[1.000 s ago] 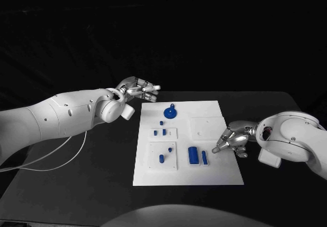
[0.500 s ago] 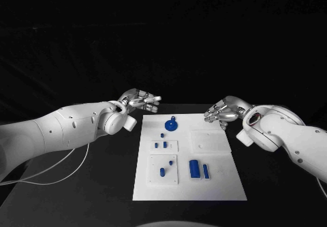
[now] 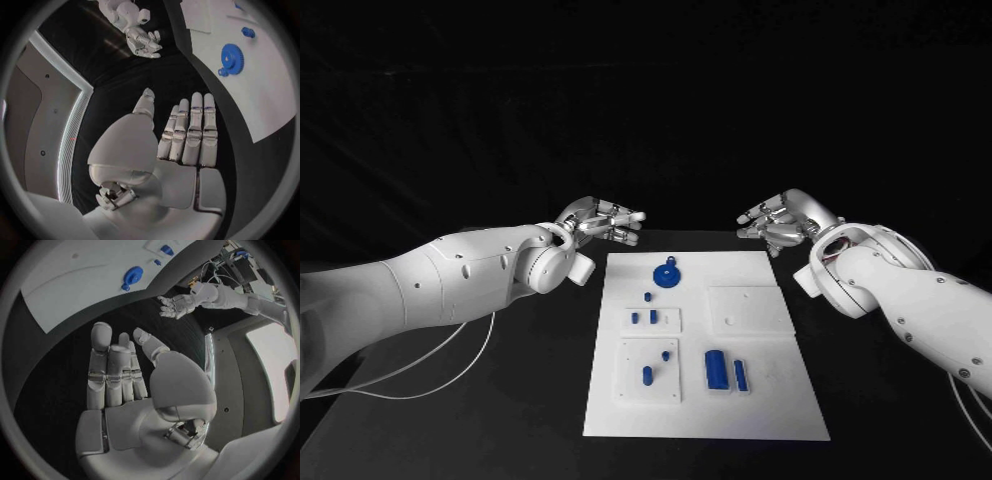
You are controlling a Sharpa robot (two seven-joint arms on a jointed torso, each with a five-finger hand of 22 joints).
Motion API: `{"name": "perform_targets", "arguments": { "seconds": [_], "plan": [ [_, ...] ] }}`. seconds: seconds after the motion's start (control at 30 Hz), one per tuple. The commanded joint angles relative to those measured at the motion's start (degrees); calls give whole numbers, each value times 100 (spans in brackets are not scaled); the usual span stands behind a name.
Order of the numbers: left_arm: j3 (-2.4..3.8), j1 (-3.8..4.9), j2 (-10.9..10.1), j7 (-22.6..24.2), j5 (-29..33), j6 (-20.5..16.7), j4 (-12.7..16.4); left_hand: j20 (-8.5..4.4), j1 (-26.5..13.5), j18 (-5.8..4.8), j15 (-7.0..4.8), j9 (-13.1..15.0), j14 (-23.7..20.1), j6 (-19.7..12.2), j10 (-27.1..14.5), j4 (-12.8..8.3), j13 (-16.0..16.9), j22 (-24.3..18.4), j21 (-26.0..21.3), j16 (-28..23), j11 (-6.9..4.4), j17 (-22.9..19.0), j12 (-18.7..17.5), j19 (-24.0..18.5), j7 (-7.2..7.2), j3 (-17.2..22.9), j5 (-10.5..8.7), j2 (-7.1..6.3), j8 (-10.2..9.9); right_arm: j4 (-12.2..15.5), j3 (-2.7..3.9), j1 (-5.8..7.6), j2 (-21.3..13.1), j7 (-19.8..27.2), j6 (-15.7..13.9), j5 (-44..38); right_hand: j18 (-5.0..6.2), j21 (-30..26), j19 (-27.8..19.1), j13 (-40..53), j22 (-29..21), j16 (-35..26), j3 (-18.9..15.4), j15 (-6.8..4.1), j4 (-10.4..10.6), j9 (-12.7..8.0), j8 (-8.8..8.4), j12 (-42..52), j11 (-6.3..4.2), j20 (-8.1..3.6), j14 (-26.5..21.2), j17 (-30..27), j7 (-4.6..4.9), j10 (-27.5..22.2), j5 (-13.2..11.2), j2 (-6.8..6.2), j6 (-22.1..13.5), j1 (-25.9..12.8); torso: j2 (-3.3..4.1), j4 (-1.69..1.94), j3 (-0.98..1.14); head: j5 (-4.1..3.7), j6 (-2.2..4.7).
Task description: Assemble the parts on the task board
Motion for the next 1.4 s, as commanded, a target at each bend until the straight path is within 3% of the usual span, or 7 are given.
{"name": "perform_targets", "arguments": {
  "seconds": [0.03, 0.23, 0.5, 0.7, 1.1, 1.2, 1.4],
  "plan": [
    [5, 1, 5, 103, 43, -66, 17, -13, 78, -49, -9, 2, 2, 34, 19, -92, 5, -3, 36, -13, -20, -2, -6, 8, -18, -17, 47, 57, -1, -42, -15, 6, 35, 398, -291, -219, 104, 2, 222, -101, -23, 2, 18, 74, -18, -85, -19, -143, 109, 65, -25, -23, 86, -222, 44, 1, -162, -10, 1, -12, 9, 12, 2],
    [5, 1, 6, 190, 14, -200, 30, -10, 56, -50, -5, 2, -13, 30, -4, -88, 6, -4, 35, -14, -15, -7, -5, 3, -16, -42, 52, 66, 0, -239, -69, 6, 112, 817, -782, 199, 267, -680, -83, -252, -503, -688, 142, 252, 66, -359, -4, -649, 341, 278, -438, -642, 115, -654, -38, -66, -193, -139, 5, -14, 16, 17, 36],
    [9, 1, 70, 474, 147, -573, -37, 177, 85, -16, 192, 0, -615, 16, -475, -116, 2, -108, -173, -20, 124, -209, -14, -291, -19, 6, 81, 66, 1, -1042, -88, -35, 325, 1766, -1097, 2446, 133, -2220, -1385, -271, -1738, -2561, 246, 615, 84, -621, -11, -729, 560, 665, -1642, -2323, 209, -1024, 237, 47, -267, -54, 3, -4, 18, -36, 153],
    [16, 28, 207, 681, 347, -859, -286, 327, 95, 102, 243, -17, -1083, -308, -819, -144, -5, -172, -276, -28, 126, -279, -19, -407, -92, 59, 97, 72, -21, -1699, -33, -48, 426, 2293, -543, 3863, 220, -2265, -2389, -281, -5054, -4535, 25, 1032, 90, -671, -9, -753, 691, 1379, -1653, -5469, 198, -1357, 555, 253, -408, -157, -19, -21, 3, -60, 240],
    [26, 118, 595, 773, 682, -1099, -899, 976, 31, 555, 234, -89, -2875, -1928, -2723, 42, -68, -211, -307, -88, -54, -357, -82, -1391, -281, 277, 77, -173, -111, -2243, 9, -106, 570, 2476, 162, 4680, 658, -2273, -3113, -277, -5447, -4560, -830, 1132, 140, -698, -27, -768, 765, 2007, -2252, -5481, 172, -1839, 611, 480, -1017, -241, -48, -44, 10, -58, 461],
    [29, 125, 656, 792, 772, -1134, -996, 1127, 39, 745, 232, -95, -3084, -2045, -2884, 169, -76, -209, -306, -96, -87, -367, -98, -1520, -306, 386, 78, -271, -117, -2261, 11, -112, 565, 2469, 259, 4736, 882, -2253, -3256, -278, -5440, -4561, -1305, 1143, 136, -704, -33, -768, 768, 2190, -2314, -5482, 163, -1942, 627, 612, -1204, -158, -49, -39, 21, -49, 481],
    [32, 131, 726, 831, 870, -1168, -1120, 1165, 31, 825, 229, -96, -3079, -2016, -2868, 173, -75, -207, -304, -99, -84, -369, -99, -1546, -300, 373, 71, -235, -119, -2280, 13, -118, 540, 2435, 347, 4796, 920, -2250, -3296, -283, -5442, -4563, -1636, 1155, 67, -709, -39, -775, 785, 2214, -2336, -5482, 173, -1987, 635, 746, -1307, -123, -49, -29, 25, -63, 511]
  ]
}}
